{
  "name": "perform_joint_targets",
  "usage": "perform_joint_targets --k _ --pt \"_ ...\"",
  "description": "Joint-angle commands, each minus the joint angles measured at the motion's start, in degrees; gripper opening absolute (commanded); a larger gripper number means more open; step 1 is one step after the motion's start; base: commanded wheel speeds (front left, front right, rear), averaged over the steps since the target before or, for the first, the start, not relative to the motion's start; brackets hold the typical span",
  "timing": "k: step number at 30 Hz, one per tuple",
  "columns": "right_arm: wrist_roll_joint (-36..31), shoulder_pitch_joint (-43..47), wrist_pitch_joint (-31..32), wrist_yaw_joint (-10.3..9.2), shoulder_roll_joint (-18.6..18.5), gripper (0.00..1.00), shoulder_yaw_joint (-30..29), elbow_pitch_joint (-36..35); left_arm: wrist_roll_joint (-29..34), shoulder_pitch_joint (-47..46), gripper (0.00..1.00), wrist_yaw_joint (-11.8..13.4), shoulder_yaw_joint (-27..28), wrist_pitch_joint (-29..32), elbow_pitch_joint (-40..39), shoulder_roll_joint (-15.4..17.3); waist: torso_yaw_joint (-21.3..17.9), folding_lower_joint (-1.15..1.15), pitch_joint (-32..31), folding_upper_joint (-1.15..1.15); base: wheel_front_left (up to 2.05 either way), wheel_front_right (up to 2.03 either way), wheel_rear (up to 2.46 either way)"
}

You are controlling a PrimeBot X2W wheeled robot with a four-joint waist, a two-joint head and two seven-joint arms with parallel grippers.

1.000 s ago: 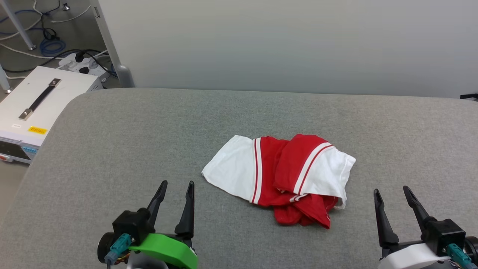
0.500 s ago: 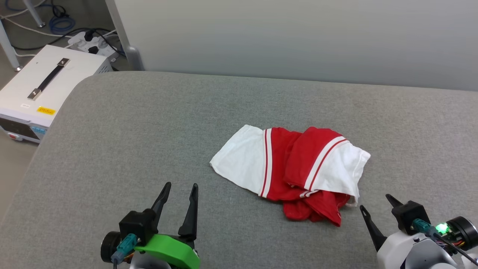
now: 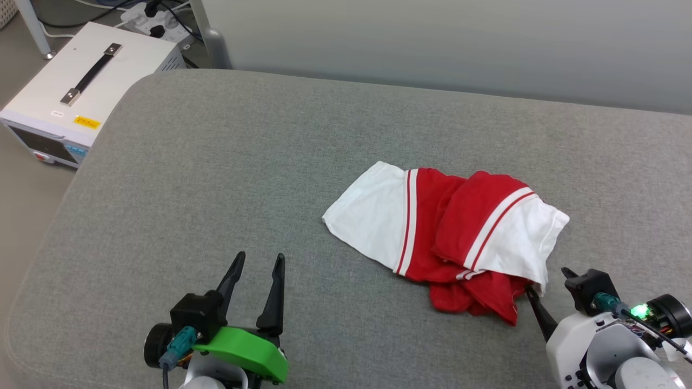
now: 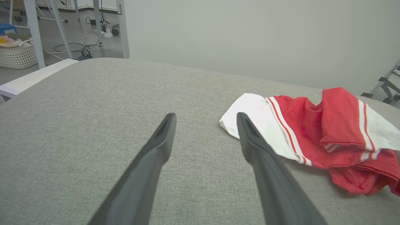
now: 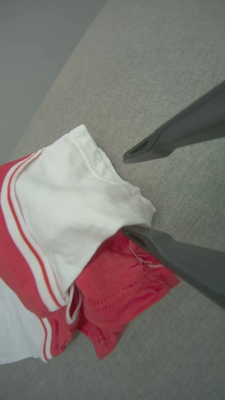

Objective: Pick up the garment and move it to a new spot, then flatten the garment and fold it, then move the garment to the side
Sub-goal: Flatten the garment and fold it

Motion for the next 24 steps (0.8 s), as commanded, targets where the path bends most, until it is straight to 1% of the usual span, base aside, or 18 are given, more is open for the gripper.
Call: perform_joint_targets --k 1,2,3,9,12,15,20,24 --pt "-0.09 -1.06 0.0 -0.05 0.3 0.67 -0.22 0.43 0.5 -1.14 1.0 -0.28 0.15 -0.32 0.1 -0.31 0.4 0.0 0.54 0.0 0.0 0.0 0.0" --pt "-0.16 -1.16 -0.09 -0.05 0.4 0.26 -0.29 0.64 0.54 -1.18 1.0 -0.32 0.2 -0.32 0.15 -0.35 0.42 0.0 0.61 0.0 0.0 0.0 0.0" --pt "-0.28 -1.26 -0.24 -0.05 0.5 0.0 -0.39 0.89 0.59 -1.22 1.0 -0.37 0.27 -0.32 0.21 -0.39 0.39 0.0 0.66 0.0 0.0 0.0 0.0" --pt "-1.29 -0.96 -0.98 -0.05 0.82 0.0 -1.46 0.76 0.81 -0.85 1.0 -0.46 1.03 -0.33 0.57 -0.53 -0.87 0.0 -0.16 0.0 0.0 0.0 0.0" --pt "-1.7 -0.07 -1.03 -0.05 -0.2 0.0 -2.31 -0.67 0.96 -0.62 1.0 -0.48 1.21 -0.33 0.66 -0.57 -2.01 0.0 -0.65 0.0 0.0 0.0 0.0" --pt "-2.12 1.45 -0.64 -0.05 -2.58 0.0 -3.9 -2.4 1.02 -0.61 1.0 -0.5 1.21 -0.33 0.69 -0.59 -3.25 0.0 -0.98 0.0 0.0 0.0 0.0" --pt "-3.39 4.4 2.35 -0.05 -6.98 0.0 -7.27 -6.06 0.96 -1.05 1.0 -0.38 0.98 -0.33 0.63 -0.61 -4.78 0.0 -0.55 0.0 0.0 0.0 0.0" --pt "-4.27 6.13 3.64 -0.05 -11.36 0.0 -10.51 -5.3 0.73 -1.65 1.0 -0.29 0.61 -0.33 0.48 -0.62 -5.16 0.0 0.36 0.0 0.0 0.0 0.0"
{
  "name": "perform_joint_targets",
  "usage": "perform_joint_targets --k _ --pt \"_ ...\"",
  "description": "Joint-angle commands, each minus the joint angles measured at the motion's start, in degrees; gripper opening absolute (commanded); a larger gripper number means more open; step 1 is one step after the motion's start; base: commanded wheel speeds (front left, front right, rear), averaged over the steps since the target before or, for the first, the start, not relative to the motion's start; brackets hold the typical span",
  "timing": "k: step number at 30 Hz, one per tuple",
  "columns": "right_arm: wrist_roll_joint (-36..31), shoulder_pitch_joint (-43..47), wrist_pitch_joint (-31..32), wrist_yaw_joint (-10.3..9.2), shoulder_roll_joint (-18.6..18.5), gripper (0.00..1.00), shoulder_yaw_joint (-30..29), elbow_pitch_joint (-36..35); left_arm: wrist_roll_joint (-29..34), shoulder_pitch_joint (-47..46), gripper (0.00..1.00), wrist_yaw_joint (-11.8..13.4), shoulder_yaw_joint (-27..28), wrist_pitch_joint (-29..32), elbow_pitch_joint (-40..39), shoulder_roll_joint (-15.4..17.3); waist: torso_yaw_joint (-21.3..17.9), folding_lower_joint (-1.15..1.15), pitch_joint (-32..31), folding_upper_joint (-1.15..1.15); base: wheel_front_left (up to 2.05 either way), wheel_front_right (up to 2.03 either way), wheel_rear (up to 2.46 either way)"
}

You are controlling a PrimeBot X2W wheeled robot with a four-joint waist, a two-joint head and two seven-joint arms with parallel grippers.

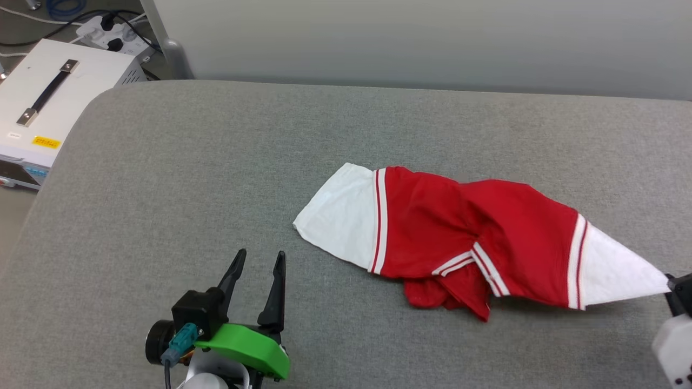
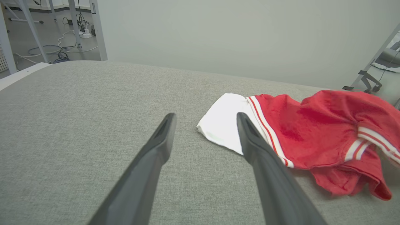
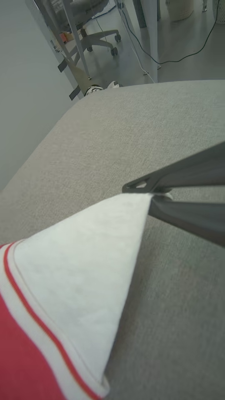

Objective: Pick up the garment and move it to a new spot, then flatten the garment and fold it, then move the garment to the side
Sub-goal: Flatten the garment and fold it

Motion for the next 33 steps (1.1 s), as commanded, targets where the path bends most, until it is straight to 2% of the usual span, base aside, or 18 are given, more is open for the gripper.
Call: perform_joint_targets --k 1,4,9,10,11,12,16,21,26,30,33 --pt "-0.71 0.59 0.09 -0.05 -1.09 0.0 -0.86 0.66 0.02 -1.27 1.0 -0.02 -0.01 -0.33 -0.09 -0.18 -0.18 0.0 0.63 0.0 0.0 0.0 0.0" --pt "-1.81 0.56 -0.43 -0.05 -2.68 0.0 -2.78 3.45 0.01 -1.68 1.0 0.02 -0.13 -0.33 -0.05 -0.18 -0.08 0.0 1.2 0.0 0.0 0.0 0.0" --pt "-3.01 0.0 -2.1 -0.05 -2.86 0.0 -4.47 10.29 -0.07 -2.13 1.0 0.15 -0.16 -0.33 0.2 -0.19 0.15 0.0 1.72 0.0 0.0 0.0 0.0" --pt "-2.9 -0.34 -2.65 -0.05 -2.67 0.13 -4.5 11.69 -0.09 -2.22 1.0 0.16 -0.15 -0.33 0.25 -0.19 0.16 0.0 1.76 0.0 0.0 0.0 0.0" --pt "-2.99 -0.56 -3.18 -0.05 -2.59 0.59 -4.43 12.67 -0.12 -2.28 1.0 0.19 -0.13 -0.33 0.31 -0.19 0.14 0.0 1.75 0.0 0.0 0.0 0.0" --pt "-2.7 -0.8 -3.69 -0.05 -2.38 1.0 -4.28 13.98 -0.16 -2.35 1.0 0.23 -0.1 -0.33 0.41 -0.19 0.09 0.0 1.65 0.0 0.0 0.0 0.0" --pt "-0.98 -1.72 -5.07 -0.05 -1.66 1.0 -3.46 16.26 -0.33 -2.18 1.0 0.52 0.34 -0.33 0.82 -0.19 -0.71 0.0 0.64 0.0 0.0 0.0 0.0" --pt "1.35 -1.71 -6.5 -0.05 -1.0 1.0 -4.88 15.75 -0.66 -1.64 1.0 0.66 0.51 -0.33 1.37 -0.19 -1.9 0.0 -1.3 0.0 0.0 0.0 0.0" --pt "7.84 0.18 -7.64 -0.05 1.66 1.0 -5.53 9.85 -0.69 -0.93 1.0 0.7 1.02 -0.33 1.45 -0.19 -3.13 0.0 -3.15 0.0 0.0 0.0 0.0" --pt "10.36 2.14 -8.23 -0.05 3.63 1.0 -6.54 3.38 -0.52 -0.18 1.0 0.66 1.51 -0.33 1.17 -0.19 -3.95 0.0 -3.94 0.0 0.0 0.0 0.0" --pt "11.66 3.14 -9.39 -0.05 6.44 1.0 -8.08 -0.78 0.0 -0.11 1.0 0.38 1.44 -0.33 0.22 -0.19 -4.35 0.0 -4.24 0.0 0.0 0.0 0.0"
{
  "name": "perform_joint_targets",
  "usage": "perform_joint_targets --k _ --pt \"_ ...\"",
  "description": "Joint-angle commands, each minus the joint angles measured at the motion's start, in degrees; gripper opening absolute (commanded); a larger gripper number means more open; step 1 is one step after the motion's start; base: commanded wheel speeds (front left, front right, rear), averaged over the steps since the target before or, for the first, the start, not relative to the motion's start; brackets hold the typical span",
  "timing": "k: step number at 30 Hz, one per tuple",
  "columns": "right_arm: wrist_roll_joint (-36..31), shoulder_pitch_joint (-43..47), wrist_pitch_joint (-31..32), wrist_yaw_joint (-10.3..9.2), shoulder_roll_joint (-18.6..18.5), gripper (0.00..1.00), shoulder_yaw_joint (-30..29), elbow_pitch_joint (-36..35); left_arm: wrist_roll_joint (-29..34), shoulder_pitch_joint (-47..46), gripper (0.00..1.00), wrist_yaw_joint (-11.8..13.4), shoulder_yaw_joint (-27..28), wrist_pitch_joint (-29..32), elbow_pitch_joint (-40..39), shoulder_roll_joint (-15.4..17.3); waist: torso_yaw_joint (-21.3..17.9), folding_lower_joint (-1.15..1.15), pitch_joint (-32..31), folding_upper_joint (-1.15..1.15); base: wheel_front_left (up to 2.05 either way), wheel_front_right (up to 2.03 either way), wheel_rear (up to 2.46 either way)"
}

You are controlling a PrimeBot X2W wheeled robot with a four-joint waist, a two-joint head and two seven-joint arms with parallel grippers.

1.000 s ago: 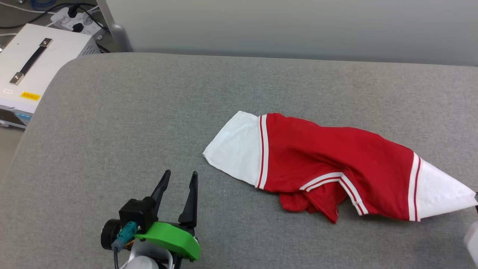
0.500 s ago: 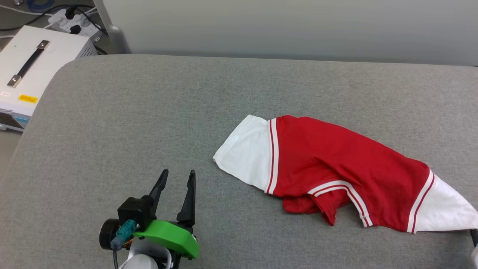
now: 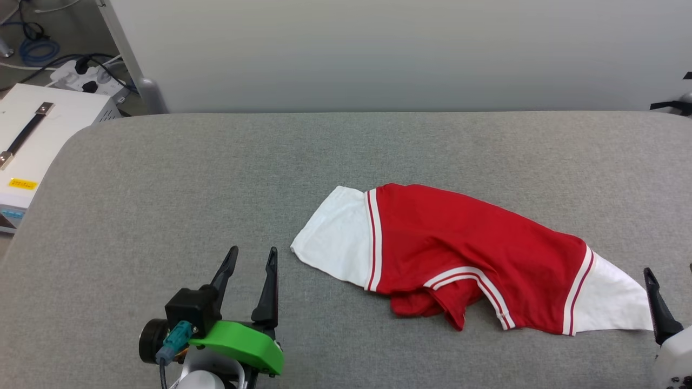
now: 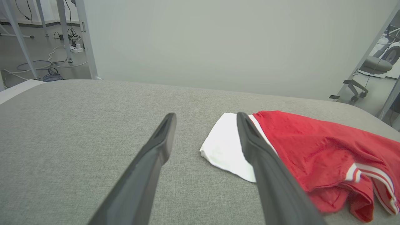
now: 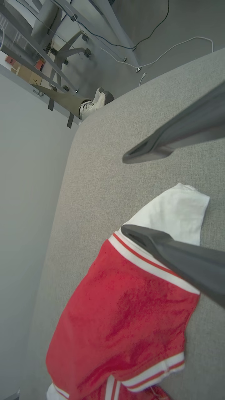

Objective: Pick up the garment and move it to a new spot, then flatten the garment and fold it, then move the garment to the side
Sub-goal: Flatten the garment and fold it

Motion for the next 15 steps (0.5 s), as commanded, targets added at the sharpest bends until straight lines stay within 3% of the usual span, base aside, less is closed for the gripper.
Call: perform_joint_targets --k 1,9,13,15 --pt "1.22 0.93 -1.02 -0.05 1.86 1.0 -0.41 -1.93 1.06 0.37 1.0 -0.31 -0.37 -0.33 -0.89 0.02 -0.52 0.0 -0.28 0.0 0.0 0.0 0.0" --pt "0.71 1.68 -4.65 -0.05 9.32 1.0 -1.37 -9.32 1.79 -0.04 1.0 -1.13 -1.96 -0.33 -2.15 0.41 -2.1 0.0 0.79 0.0 0.0 0.0 0.0" --pt "0.3 1.22 -5.07 -0.05 10.96 1.0 -1.66 -11.24 2.85 -4.42 1.0 -1.48 -5.33 1.3 -0.59 3.7 -3.21 0.0 2.49 0.0 0.0 0.0 0.0" --pt "0.11 0.98 -4.99 -0.05 11.17 1.0 -1.86 -12.09 2.49 -8.05 1.0 -1.57 -7.21 6.03 0.49 5.54 -3.72 0.0 3.46 0.0 0.0 0.0 0.0"
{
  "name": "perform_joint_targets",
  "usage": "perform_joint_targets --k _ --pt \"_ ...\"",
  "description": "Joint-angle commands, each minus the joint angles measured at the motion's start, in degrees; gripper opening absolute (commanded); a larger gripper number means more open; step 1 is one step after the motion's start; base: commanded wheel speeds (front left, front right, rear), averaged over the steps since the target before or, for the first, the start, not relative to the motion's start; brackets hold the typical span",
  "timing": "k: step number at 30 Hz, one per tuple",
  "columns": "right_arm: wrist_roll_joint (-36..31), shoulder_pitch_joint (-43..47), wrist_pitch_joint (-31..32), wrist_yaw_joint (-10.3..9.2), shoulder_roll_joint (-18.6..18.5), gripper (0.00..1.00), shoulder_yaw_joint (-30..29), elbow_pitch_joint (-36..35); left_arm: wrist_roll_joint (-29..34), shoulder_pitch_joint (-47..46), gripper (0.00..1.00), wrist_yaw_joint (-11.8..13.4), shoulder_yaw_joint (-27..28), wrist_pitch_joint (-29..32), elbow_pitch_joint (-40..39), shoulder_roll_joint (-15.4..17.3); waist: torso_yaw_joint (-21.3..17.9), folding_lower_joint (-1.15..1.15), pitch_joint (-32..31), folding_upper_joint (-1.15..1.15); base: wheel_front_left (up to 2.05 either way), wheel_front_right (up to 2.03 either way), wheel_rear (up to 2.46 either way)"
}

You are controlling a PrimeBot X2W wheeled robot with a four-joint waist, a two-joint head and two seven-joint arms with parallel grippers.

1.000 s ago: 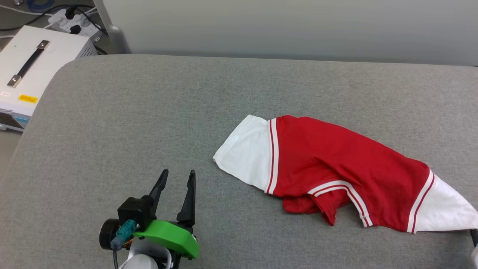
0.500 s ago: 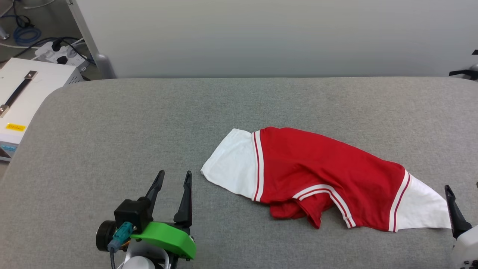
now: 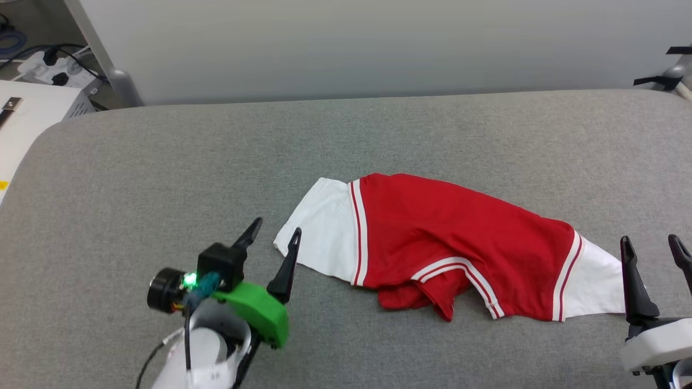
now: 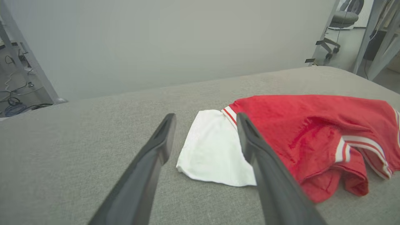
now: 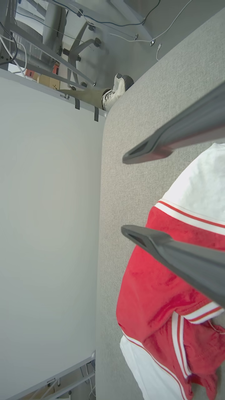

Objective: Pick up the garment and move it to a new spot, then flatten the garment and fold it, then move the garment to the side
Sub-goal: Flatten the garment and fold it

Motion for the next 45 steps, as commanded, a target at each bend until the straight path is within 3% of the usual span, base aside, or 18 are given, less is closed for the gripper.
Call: perform_joint_targets --k 1,7,13,19,26,27,28,29,37,45 --pt "-0.58 -0.19 -0.27 -0.05 0.1 1.0 -0.31 -0.87 -0.47 -3.76 1.0 -0.17 -1.07 4.24 0.88 1.35 -1.22 0.0 1.74 0.0 0.0 0.0 0.0" --pt "-0.86 -2.34 -0.19 -0.05 0.54 1.0 -0.22 -2.54 -7.44 -15.84 1.0 -0.21 -9.29 28.44 4.59 7.8 -3.4 0.0 5.3 0.0 0.0 0.0 0.0" --pt "-1.4 -4.3 -1.27 -0.05 1.41 1.0 1.09 -1.86 -15.77 -23.42 1.0 -0.22 -15.18 42.8 8.62 13.77 -5.65 0.0 8.57 0.0 0.0 0.0 0.0" --pt "-1.34 -5.78 -2.74 -0.05 1.89 1.0 1.97 -0.3 -18.11 -26.54 1.0 -0.22 -15.78 48.3 13.28 16.08 -7.39 0.0 10.91 0.0 0.0 0.0 0.0" --pt "-1.04 -6.76 -3.98 -0.05 1.81 1.0 2.08 1.38 -21.13 -25.67 1.0 -0.22 -16.5 50.57 16.82 15.09 -8.16 0.0 11.91 0.0 0.0 0.0 0.0" --pt "-1.0 -6.9 -4.05 -0.05 1.74 1.0 2.01 1.57 -22.34 -25.08 0.9 -0.22 -17.15 51.89 17.09 14.85 -8.16 0.0 11.93 0.0 0.0 0.0 0.0" --pt "-0.99 -7.0 -4.09 -0.05 1.68 1.0 1.94 1.71 -23.16 -24.63 0.4 -0.22 -17.95 53.0 17.02 14.87 -8.13 0.0 11.92 0.0 0.0 0.0 0.0" --pt "-1.0 -7.11 -4.11 -0.05 1.6 1.0 1.8 1.86 -24.14 -24.12 0.0 -0.22 -18.65 54.05 16.82 15.02 -8.04 0.0 11.88 0.0 0.0 0.0 0.0" --pt "-1.71 -6.93 -3.79 -0.05 1.04 1.0 1.07 2.74 -27.84 -21.42 0.0 0.12 -18.61 53.94 14.8 16.14 -6.12 0.0 10.13 0.0 0.0 0.0 0.0" --pt "-1.41 -4.91 -0.3 -0.05 -0.26 1.0 1.22 3.8 -31.35 -16.93 0.0 3.76 -12.89 49.2 7.0 18.63 -3.4 0.0 6.95 0.0 0.0 0.0 0.0"
